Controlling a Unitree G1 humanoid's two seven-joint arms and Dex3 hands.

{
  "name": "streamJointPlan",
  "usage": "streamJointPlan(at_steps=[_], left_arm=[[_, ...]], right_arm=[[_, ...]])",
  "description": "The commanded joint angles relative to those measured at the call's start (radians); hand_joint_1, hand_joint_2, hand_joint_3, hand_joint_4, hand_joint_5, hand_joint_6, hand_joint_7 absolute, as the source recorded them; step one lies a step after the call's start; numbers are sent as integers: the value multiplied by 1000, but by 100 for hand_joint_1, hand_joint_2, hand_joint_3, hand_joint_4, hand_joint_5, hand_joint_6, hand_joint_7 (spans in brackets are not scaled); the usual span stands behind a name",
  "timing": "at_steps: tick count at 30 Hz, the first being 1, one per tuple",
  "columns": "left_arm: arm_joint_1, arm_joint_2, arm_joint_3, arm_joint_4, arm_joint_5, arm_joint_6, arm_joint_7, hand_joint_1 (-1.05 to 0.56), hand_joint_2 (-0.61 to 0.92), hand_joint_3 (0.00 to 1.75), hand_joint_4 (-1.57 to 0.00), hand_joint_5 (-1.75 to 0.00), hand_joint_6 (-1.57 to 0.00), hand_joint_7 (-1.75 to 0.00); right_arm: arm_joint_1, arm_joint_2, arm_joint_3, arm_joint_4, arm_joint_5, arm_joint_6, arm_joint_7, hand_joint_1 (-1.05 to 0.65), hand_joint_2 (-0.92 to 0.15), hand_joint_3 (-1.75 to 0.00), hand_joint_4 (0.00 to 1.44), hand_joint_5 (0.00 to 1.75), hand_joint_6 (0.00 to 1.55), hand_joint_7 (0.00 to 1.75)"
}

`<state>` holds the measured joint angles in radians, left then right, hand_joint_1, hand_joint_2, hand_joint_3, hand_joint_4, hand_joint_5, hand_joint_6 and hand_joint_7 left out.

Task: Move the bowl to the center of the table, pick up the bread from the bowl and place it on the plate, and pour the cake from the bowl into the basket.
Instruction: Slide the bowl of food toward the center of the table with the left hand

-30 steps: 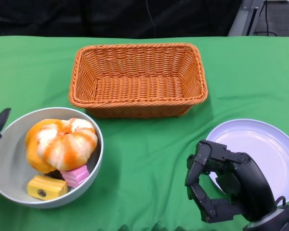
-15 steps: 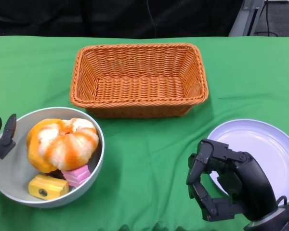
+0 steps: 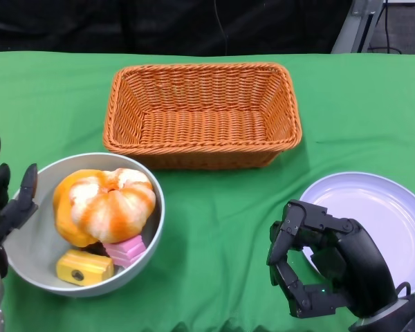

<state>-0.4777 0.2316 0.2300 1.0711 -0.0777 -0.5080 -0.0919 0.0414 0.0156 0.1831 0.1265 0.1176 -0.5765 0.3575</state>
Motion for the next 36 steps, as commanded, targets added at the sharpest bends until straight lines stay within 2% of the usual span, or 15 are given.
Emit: streamJointPlan(at_steps=[1,12,17,18,19,21,24,36], left_arm=[[58,-36,-29,-42,9,27,-15,-67,92,64,0,0,0,0],[161,-115,-78,-228,11,49,17,-64,92,64,-1,0,-2,-1],[175,-120,-84,-261,12,66,20,-64,92,64,0,0,-2,-1],[179,-122,-86,-264,19,61,28,-64,92,64,0,0,-2,-1],[192,-147,-103,-280,47,45,66,-67,92,60,-2,-1,-4,-2],[210,-184,-128,-309,82,29,115,-65,92,63,0,0,-1,-1],[220,-198,-141,-332,95,35,131,-65,92,65,0,0,0,0],[258,-276,-185,-483,53,100,76,-67,92,65,0,0,0,0]], right_arm=[[6,-4,-5,-16,1,7,-9,-12,-40,-136,85,175,69,158],[5,-6,-6,-14,0,5,-7,-11,-40,-136,85,175,68,158],[6,-6,-6,-16,-2,7,-8,-11,-40,-135,85,175,68,158],[6,-6,-6,-17,-3,8,-8,-11,-40,-135,85,175,68,158],[4,-6,-5,-14,2,6,-4,-10,-40,-136,84,175,68,158],[3,-4,-4,-10,7,4,-1,-11,-40,-135,84,175,68,157],[3,-2,-4,-8,7,4,-2,-10,-40,-136,84,175,68,157],[-4,-2,-6,5,0,2,-2,-12,-40,-135,83,175,68,157]])
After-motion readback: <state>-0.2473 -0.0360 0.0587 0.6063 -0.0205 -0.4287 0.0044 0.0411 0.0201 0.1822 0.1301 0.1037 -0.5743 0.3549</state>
